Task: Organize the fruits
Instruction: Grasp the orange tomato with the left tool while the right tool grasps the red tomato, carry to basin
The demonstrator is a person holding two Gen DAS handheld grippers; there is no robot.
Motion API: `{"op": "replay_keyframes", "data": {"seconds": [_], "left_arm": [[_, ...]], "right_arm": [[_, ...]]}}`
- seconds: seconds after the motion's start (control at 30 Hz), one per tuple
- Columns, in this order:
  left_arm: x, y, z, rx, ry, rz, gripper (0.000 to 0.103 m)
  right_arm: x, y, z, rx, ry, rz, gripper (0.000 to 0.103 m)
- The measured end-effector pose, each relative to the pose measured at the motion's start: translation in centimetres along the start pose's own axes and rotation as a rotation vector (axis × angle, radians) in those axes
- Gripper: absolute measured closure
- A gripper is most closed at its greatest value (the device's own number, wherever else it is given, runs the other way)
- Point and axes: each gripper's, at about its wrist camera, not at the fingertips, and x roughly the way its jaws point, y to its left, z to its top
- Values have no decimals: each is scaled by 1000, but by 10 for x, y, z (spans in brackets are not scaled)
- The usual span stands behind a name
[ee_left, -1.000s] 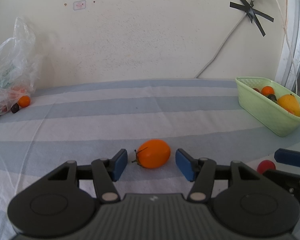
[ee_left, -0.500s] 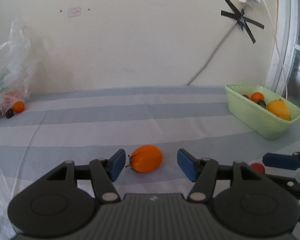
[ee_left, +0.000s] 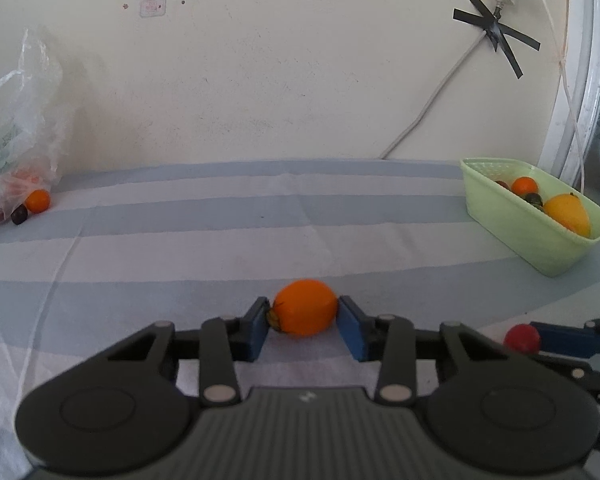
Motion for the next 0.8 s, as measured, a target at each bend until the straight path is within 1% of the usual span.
{"op": "replay_keyframes", "data": {"seconds": [0.1, 0.13, 0.2, 0.27, 0.37, 0.43, 0.5, 0.57, 0.63, 0.7, 0.8], "left_arm": [[1, -1, 4, -10, 10, -5, 66], [2, 0, 6, -32, 17, -32, 66], [1, -5, 13, -86, 31, -130, 66], [-1, -19, 23, -83, 19, -188, 66], [-3, -51, 47, -41, -11, -280, 66], [-1, -73, 63, -14, -22, -326, 66], [6, -98, 80, 19, -23, -364, 66], [16, -119, 93, 57, -25, -380, 66], [30, -139, 100, 87, -18, -373, 66], [44, -150, 104, 87, 3, -372, 65], [63, -159, 107, 78, 29, -346, 65]], "right_arm": [[-5, -4, -2, 15, -20, 11, 75], [-8, -6, -3, 25, -36, 16, 75], [-16, -13, -3, 48, -66, 24, 75], [-27, -24, 0, 67, -110, 9, 75], [-45, -51, 11, 104, -193, -54, 75], [-54, -71, 18, 125, -241, -111, 75], [-57, -95, 25, 153, -269, -170, 75], [-57, -118, 30, 188, -280, -201, 75], [-52, -140, 33, 223, -271, -230, 75], [-44, -157, 34, 255, -259, -252, 75], [-35, -171, 29, 301, -261, -275, 74]]}}
